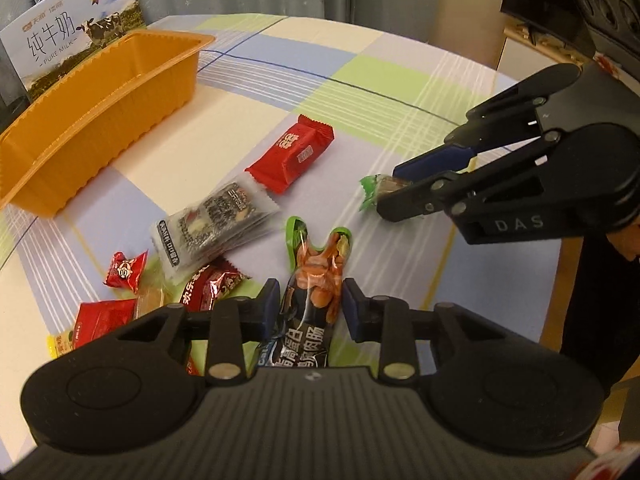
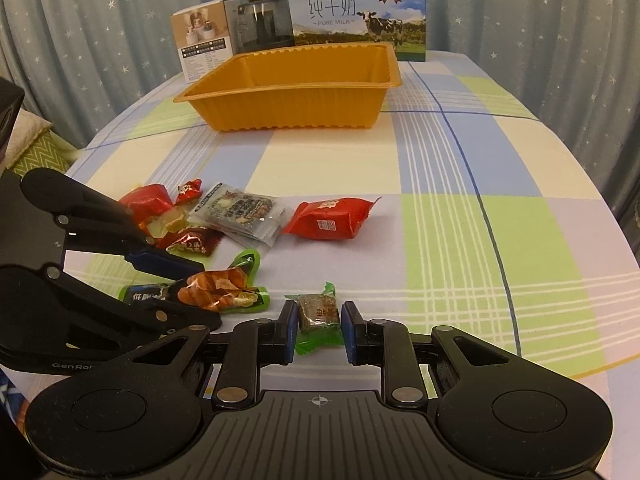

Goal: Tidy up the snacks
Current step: 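Carry both held snacks over the orange tray with both tools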

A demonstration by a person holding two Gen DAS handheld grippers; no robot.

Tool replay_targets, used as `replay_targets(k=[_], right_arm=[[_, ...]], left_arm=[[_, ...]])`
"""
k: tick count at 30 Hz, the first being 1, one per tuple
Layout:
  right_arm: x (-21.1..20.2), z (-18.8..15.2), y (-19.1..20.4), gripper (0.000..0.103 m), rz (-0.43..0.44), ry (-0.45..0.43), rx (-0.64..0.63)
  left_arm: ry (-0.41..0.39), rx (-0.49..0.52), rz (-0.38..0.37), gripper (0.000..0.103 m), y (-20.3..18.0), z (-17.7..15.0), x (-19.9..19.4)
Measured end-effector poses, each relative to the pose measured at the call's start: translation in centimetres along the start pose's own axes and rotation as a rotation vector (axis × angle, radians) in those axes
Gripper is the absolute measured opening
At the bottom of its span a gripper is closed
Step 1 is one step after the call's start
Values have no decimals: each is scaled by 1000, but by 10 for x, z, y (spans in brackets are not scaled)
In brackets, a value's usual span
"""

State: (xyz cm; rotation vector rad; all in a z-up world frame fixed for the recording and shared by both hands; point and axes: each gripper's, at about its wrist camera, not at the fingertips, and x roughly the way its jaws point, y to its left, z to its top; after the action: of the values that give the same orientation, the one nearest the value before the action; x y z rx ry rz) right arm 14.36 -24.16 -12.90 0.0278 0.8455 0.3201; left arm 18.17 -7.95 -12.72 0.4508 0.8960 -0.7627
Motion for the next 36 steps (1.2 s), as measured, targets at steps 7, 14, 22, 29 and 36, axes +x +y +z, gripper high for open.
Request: replay_targets(k=[7, 14, 22, 29, 36], right_arm=[[-7, 4, -2, 24, -7, -37, 32], [-15, 10, 0, 24, -10, -80, 55], [-24, 24, 1, 24, -10, -140, 89], [-25, 56, 4, 24, -6, -203, 92], [-17, 102, 4, 24, -7, -282, 98]], left_arm=[[-44, -116, 66, 28, -5, -10, -6], [-112, -267, 82, 26, -1, -16, -20], [-188, -333, 126, 26, 8, -3, -43], [-243, -387, 213, 26, 36, 28, -62], [-318, -461, 278, 26, 78, 58, -72]])
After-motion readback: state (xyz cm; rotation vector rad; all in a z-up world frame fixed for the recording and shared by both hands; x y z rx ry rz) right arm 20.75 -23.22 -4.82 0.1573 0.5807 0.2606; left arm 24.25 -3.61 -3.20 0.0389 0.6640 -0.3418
